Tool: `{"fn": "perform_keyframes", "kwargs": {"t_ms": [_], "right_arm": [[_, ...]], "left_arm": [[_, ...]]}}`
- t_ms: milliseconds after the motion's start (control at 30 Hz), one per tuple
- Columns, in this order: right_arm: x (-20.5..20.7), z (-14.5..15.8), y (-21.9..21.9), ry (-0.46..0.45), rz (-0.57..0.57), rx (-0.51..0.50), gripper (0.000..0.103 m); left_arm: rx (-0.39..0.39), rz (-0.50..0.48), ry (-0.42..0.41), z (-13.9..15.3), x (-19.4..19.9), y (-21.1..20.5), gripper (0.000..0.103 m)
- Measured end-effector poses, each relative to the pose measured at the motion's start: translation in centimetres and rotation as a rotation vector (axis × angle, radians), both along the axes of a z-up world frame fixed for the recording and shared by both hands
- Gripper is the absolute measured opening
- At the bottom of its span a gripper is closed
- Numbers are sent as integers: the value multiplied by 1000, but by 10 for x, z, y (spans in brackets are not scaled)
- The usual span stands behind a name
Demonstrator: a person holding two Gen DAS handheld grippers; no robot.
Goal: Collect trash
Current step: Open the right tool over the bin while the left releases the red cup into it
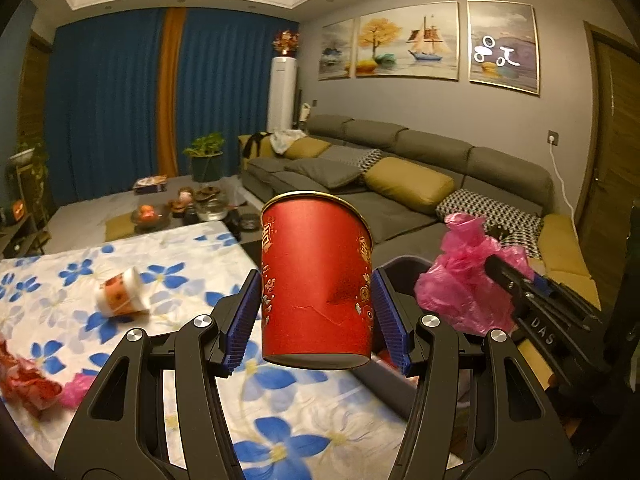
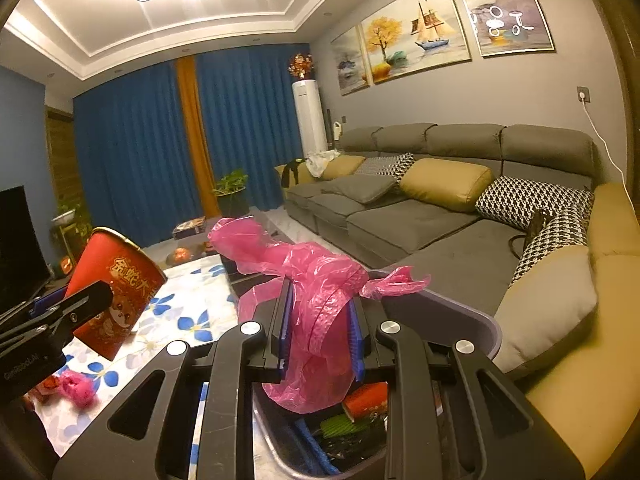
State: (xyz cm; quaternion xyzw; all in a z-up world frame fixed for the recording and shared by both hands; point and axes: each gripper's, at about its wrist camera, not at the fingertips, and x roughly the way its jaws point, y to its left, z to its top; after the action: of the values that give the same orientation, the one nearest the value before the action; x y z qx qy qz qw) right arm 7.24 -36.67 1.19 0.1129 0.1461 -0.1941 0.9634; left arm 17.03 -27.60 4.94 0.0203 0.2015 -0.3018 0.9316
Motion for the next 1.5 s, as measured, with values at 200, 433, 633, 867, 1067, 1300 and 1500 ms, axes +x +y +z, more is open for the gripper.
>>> {"fn": "perform_keyframes", "kwargs": {"t_ms": [200, 433, 633, 867, 1067, 1300, 1500], "right_arm": [[1, -4, -14, 8, -23, 4, 24], [7, -5, -24, 21, -34, 2, 24], [12, -6, -21, 32, -38, 3, 25], [14, -5, -23, 35, -39, 4, 25], [14, -4, -26, 34, -41, 7, 32], [13, -6, -30, 18, -46, 20, 52], [5, -5, -38, -8, -75, 41, 58]], "left_arm": [[-5, -37, 12, -7, 7, -18, 55], [-16, -75, 15, -8, 11, -38, 55], [-22, -98, 15, -8, 14, -47, 55], [-29, -117, 13, -8, 14, -56, 55], [-35, -137, 16, -9, 16, -61, 55], [-45, -150, 28, -12, 22, -66, 55], [-47, -159, 45, -18, 26, -70, 56]]}}
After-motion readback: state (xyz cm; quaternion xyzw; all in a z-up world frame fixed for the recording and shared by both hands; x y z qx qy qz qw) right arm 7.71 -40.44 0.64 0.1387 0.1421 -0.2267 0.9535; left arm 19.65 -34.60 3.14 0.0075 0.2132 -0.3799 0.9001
